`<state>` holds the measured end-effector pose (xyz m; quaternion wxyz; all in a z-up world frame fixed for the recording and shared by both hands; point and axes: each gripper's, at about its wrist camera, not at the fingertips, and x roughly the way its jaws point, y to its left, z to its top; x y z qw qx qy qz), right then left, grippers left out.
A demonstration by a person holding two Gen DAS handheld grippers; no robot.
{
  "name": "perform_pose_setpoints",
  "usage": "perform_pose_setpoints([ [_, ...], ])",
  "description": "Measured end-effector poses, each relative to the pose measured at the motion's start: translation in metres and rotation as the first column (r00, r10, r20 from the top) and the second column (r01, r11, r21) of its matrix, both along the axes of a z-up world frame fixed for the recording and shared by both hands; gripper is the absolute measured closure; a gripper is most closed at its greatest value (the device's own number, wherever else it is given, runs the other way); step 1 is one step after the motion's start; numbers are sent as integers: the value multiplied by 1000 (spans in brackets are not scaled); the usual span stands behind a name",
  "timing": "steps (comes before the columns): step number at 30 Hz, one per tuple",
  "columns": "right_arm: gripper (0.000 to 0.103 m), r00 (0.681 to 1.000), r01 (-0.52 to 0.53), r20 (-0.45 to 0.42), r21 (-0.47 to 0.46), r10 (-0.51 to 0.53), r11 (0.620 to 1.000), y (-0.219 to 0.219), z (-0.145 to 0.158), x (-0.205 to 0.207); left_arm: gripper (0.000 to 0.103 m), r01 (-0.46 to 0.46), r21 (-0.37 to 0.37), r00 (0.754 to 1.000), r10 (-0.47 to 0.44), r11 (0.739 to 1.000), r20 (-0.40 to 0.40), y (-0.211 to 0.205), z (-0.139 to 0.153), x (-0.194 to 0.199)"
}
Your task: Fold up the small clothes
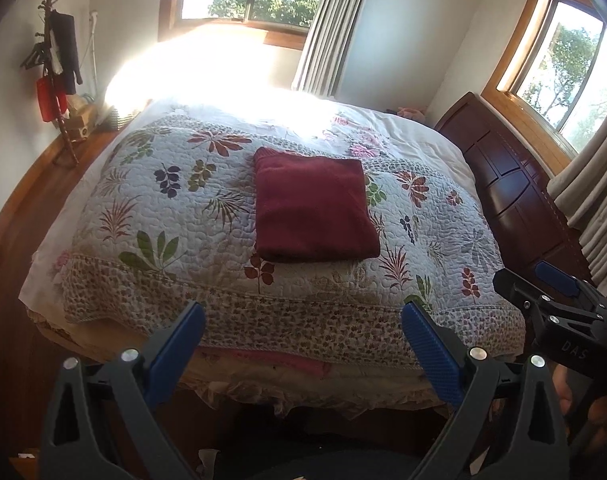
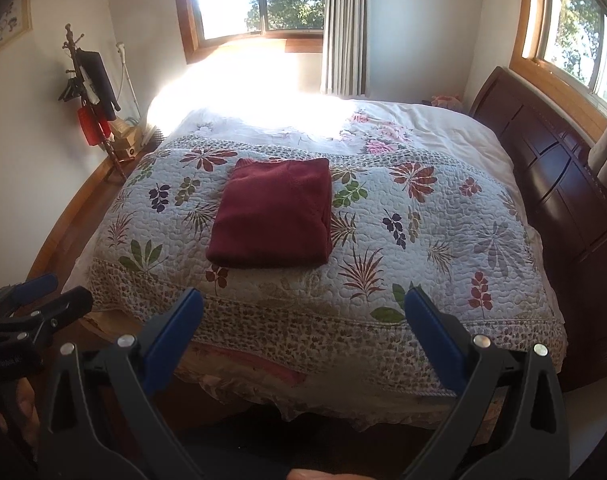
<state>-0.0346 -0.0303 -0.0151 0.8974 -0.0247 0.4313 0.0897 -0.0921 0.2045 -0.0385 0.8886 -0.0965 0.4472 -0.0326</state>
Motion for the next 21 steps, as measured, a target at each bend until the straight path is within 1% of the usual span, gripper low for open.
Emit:
perform_pose_setpoints([
  [8,3,1000,-6,8,-11,6,1000,1,-2,2,4,0,2,1000,0,1000,-2,-3,-1,2],
  [17,4,1000,7,-3,4,-7,1000,-5,-5,5,4,0,6,1000,0,1000,-2,-5,0,3],
  [21,4,1000,10,-5,9,-10,1000,-6,-4,6,4,2,7,1000,-2,1000,1,-4,0,9],
])
